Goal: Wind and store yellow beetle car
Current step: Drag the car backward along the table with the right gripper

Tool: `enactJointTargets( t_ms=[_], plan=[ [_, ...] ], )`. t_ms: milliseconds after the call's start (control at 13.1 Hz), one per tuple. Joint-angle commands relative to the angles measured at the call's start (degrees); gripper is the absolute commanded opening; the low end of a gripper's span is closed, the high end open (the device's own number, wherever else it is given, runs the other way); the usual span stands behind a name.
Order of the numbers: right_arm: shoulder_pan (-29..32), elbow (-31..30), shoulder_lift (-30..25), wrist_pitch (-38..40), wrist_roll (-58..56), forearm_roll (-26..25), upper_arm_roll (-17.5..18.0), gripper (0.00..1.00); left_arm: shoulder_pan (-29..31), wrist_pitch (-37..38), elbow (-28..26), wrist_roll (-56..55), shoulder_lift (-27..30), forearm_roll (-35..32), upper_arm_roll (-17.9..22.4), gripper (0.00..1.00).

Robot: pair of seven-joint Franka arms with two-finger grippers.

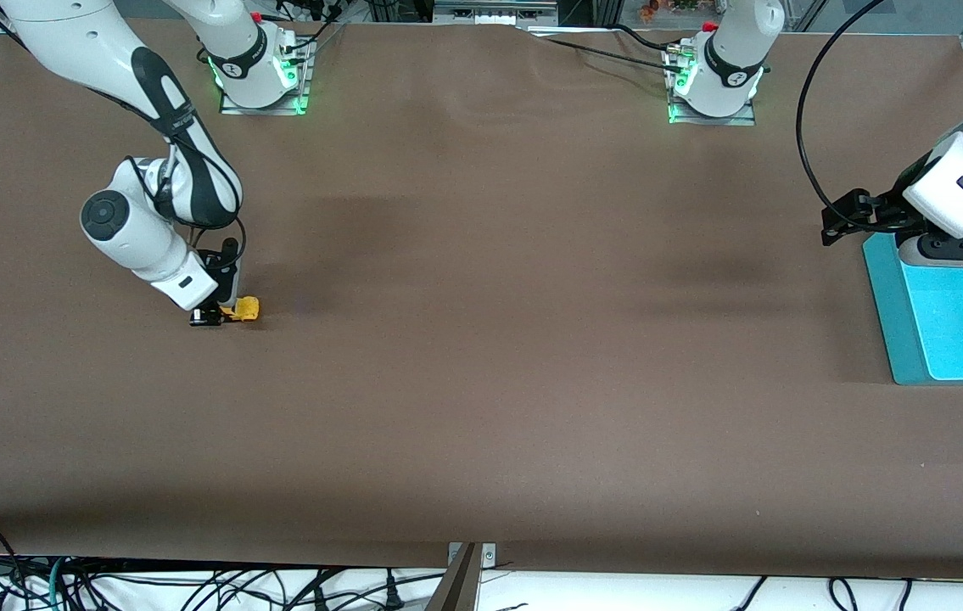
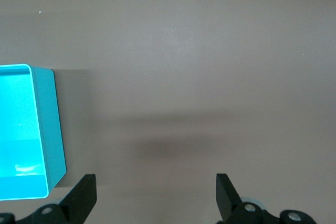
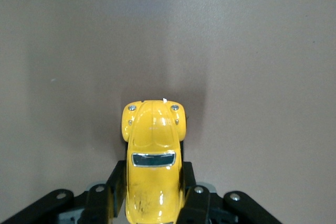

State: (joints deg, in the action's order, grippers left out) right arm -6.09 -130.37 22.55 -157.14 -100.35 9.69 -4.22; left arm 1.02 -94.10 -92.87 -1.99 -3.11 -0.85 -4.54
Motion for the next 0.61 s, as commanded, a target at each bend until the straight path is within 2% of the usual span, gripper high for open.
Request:
enactJointTargets(
  t_ms=[0, 533],
  plan=[
    [1.7, -0.4, 3.6, -0.6, -8.1, 5.2, 0.7, 0.28, 0.0, 1.3, 1.2, -0.1, 0.2, -0.5, 0.0, 1.0],
    [4.2, -0.4, 1.5, 4.3, -10.6, 6.0, 0.2, 0.28, 0.6, 1.3, 1.5, -0.1, -1.5, -0.5, 0.2, 1.0]
  ],
)
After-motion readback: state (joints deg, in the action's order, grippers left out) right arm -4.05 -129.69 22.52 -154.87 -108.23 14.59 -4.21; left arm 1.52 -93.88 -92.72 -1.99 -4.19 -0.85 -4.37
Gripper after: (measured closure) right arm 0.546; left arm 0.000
